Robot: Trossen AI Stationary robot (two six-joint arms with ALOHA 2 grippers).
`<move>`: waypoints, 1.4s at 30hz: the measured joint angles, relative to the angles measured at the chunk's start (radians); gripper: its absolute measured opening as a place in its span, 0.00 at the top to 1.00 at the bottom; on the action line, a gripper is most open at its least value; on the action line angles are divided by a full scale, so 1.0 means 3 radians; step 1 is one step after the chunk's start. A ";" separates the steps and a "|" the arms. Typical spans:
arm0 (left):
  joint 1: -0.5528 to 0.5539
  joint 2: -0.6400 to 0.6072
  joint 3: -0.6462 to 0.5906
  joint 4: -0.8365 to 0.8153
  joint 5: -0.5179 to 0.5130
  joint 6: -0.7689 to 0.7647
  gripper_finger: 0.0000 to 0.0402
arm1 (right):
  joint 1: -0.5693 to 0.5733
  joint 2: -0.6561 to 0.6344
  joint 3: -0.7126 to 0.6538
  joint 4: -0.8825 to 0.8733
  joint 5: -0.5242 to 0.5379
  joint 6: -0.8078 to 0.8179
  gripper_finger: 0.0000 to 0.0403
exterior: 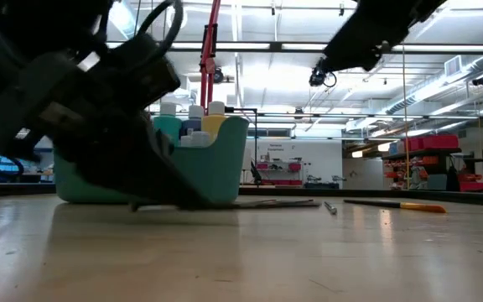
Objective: Pick & Place Paint Supplies
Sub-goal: Put the silver paint brush into the blue cup
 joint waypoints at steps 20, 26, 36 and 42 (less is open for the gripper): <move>0.0240 -0.0010 0.0908 -0.1078 -0.0096 0.0762 0.95 | -0.0005 0.0727 0.0001 0.0426 -0.0906 -0.0209 0.49; 0.0408 -0.0014 0.1462 -0.1912 -0.0054 0.0987 0.96 | -0.0006 0.0963 0.0001 0.0394 -0.1035 -0.0188 0.49; 0.0502 -0.0018 0.2013 -0.2501 -0.0012 0.1177 0.96 | -0.0010 0.1046 0.0001 0.0406 -0.0882 -0.0128 0.50; 0.0502 -0.0019 0.2036 -0.2836 -0.0016 0.0987 0.96 | -0.0010 0.1041 0.0001 0.0453 -0.0948 -0.0134 0.59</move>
